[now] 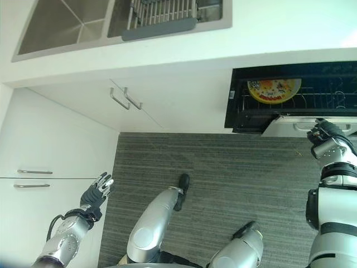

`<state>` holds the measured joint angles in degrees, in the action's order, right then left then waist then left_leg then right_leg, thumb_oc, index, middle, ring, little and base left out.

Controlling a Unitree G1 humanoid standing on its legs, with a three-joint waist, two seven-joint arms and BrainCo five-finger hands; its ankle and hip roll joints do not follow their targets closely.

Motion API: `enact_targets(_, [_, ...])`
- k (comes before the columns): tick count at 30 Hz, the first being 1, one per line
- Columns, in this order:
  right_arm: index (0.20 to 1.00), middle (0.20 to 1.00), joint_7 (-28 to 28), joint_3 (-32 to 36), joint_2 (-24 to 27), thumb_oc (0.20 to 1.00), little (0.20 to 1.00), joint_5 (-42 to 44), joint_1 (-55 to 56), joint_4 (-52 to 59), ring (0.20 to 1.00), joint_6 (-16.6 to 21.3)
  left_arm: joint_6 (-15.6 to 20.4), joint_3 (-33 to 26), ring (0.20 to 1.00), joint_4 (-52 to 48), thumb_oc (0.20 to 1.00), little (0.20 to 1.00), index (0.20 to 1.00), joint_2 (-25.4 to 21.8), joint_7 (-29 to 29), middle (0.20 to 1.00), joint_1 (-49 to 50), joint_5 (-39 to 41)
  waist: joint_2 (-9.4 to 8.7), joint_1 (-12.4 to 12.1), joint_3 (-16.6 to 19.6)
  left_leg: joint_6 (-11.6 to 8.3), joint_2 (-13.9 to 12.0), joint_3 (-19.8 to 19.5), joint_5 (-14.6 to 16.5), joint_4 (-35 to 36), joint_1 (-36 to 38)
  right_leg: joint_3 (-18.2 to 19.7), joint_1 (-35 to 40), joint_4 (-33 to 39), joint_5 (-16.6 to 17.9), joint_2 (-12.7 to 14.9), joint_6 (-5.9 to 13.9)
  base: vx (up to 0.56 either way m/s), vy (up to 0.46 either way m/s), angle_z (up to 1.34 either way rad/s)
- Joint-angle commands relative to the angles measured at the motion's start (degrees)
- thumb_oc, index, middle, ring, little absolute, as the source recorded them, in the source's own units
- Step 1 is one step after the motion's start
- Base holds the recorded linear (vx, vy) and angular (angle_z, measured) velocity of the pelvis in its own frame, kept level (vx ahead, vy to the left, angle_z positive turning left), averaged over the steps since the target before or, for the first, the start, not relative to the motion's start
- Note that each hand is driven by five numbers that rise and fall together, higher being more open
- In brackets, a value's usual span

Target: Place the dishes in the dishwasher.

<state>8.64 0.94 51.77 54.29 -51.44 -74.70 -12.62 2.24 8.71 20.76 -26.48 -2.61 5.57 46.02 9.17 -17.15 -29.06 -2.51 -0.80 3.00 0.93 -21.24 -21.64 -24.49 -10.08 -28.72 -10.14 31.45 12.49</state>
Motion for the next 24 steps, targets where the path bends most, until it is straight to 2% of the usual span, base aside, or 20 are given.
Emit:
enact_targets(1, [0.2,0.2,-2.7,-6.1,3.5,0.2,0.2,-1.9,-17.0,7.0,0.2,4.2,0.9,-0.6,1.0,-1.4,1.0,1.0,1.0,-5.2,-2.2,1.0,1.9,-2.4,0.31,-3.2,2.2,-3.97,-3.1,-6.1,-1.5,4.7,0.1,4.1,-3.6,10.9,14.2,0.6,0.52,0.07,-0.021,0.12])
enact_targets(5, [0.2,0.2,-1.7,-12.3,7.0,0.2,0.2,-6.3,-25.2,5.0,0.2,4.4,2.7,-2.7,1.0,-1.7,1.0,1.0,1.0,-6.3,-4.0,1.0,2.8,-4.3,1.44,-5.7,3.1,-3.88,-1.6,-7.3,-5.6,11.9,-1.7,1.0,-1.4,21.7,19.4,0.5,2.11,0.05,0.01,0.05])
enact_targets(8, [0.2,0.2,-1.0,-15.2,8.2,0.2,0.2,-6.8,-29.5,5.0,0.2,4.8,2.9,-4.4,1.0,-1.4,1.0,1.0,1.0,-7.2,-5.2,1.0,3.2,-5.1,1.89,-7.1,3.2,-3.83,-1.0,-7.7,-6.8,13.6,-2.9,-0.7,-0.4,25.1,21.0,0.4,2.51,0.1,-0.002,0.18])
enact_targets(9, [0.2,0.2,-0.7,-16.2,8.6,0.2,0.2,-6.9,-31.2,5.1,0.2,4.7,3.1,-5.2,1.0,-1.2,1.0,1.0,1.0,-7.8,-6.2,1.0,3.8,-5.4,1.79,-7.9,3.6,-4.02,-0.9,-8.2,-6.0,14.3,-2.8,-1.0,0.8,26.1,20.0,0.0,2.51,0.14,-0.028,0.21])
enact_targets(14, [0.2,0.2,0.1,-19.2,10.2,0.2,0.2,-4.8,-37.1,5.8,0.2,6.0,3.1,-8.8,1.0,-0.6,1.0,1.0,1.0,-10.5,-8.4,1.0,5.8,-6.8,1.09,-9.9,4.4,-4.02,-0.2,-9.4,-6.6,14.3,-5.0,-3.1,3.8,29.3,20.4,-0.8,2.51,0.09,-0.041,0.12])
enact_targets(19, [0.2,0.2,-1.6,-20.0,9.4,0.2,0.2,-3.1,-38.1,7.2,0.2,6.4,3.0,-10.9,1.0,-1.2,1.0,1.0,1.0,-12.8,-11.5,1.0,7.8,-8.4,0.73,-10.1,5.0,-4.22,-0.3,-9.5,-5.7,11.6,-6.7,-3.4,6.2,31.1,20.5,-1.6,2.51,0.06,-0.032,0.04])
enact_targets(24, [0.2,0.2,-5.8,-20.7,7.7,0.2,0.2,-4.8,-35.6,9.5,0.2,7.0,1.7,-12.0,1.0,-7.0,1.0,1.0,1.0,-14.6,-10.9,1.0,8.1,-5.8,0.05,-9.8,3.9,-4.81,-1.5,-8.4,-5.4,9.9,-8.3,-3.5,7.3,33.4,21.1,-2.4,2.51,-0.05,-0.013,-0.17])
